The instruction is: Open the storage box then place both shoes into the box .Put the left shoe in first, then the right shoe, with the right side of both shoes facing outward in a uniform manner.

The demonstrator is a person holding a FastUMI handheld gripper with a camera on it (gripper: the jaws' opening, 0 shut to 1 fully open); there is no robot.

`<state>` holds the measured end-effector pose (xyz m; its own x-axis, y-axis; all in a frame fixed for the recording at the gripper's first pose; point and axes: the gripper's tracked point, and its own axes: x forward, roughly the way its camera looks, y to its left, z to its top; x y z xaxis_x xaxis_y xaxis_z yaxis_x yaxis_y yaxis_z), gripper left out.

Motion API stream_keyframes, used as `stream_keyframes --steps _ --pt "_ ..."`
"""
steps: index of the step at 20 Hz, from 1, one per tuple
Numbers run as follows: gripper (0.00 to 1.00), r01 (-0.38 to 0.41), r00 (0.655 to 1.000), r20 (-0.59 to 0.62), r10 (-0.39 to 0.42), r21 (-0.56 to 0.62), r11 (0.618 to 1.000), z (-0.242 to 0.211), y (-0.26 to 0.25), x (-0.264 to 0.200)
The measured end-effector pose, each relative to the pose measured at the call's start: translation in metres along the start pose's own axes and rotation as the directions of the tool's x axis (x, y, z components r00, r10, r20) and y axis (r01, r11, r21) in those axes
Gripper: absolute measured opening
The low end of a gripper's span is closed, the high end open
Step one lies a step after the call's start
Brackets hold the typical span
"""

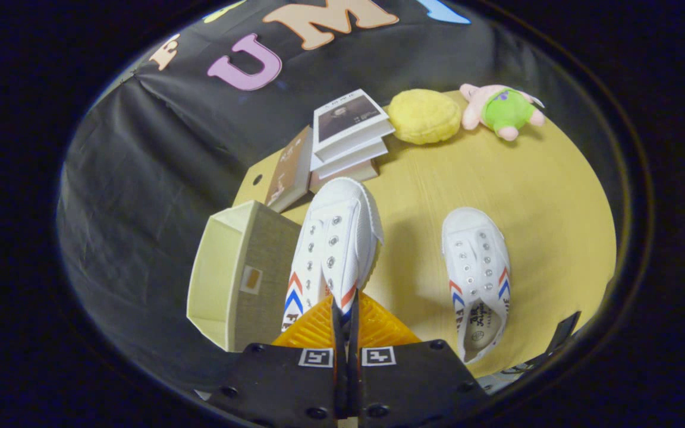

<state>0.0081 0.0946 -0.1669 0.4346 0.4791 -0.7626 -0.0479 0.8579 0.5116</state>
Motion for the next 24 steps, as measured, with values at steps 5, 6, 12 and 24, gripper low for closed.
stream_keyframes --steps 5,6,12,24 --pt "0.04 -0.079 0.996 0.046 0.079 0.01 0.997 0.018 0.065 -0.014" --pt "0.04 -0.086 0.995 0.052 0.086 0.004 0.996 0.019 0.075 -0.014" --pt "0.04 -0.127 0.991 0.037 0.128 -0.026 0.992 0.008 0.136 0.009" --pt "0.04 -0.116 0.991 -0.079 0.111 -0.05 0.992 -0.046 0.209 0.101"
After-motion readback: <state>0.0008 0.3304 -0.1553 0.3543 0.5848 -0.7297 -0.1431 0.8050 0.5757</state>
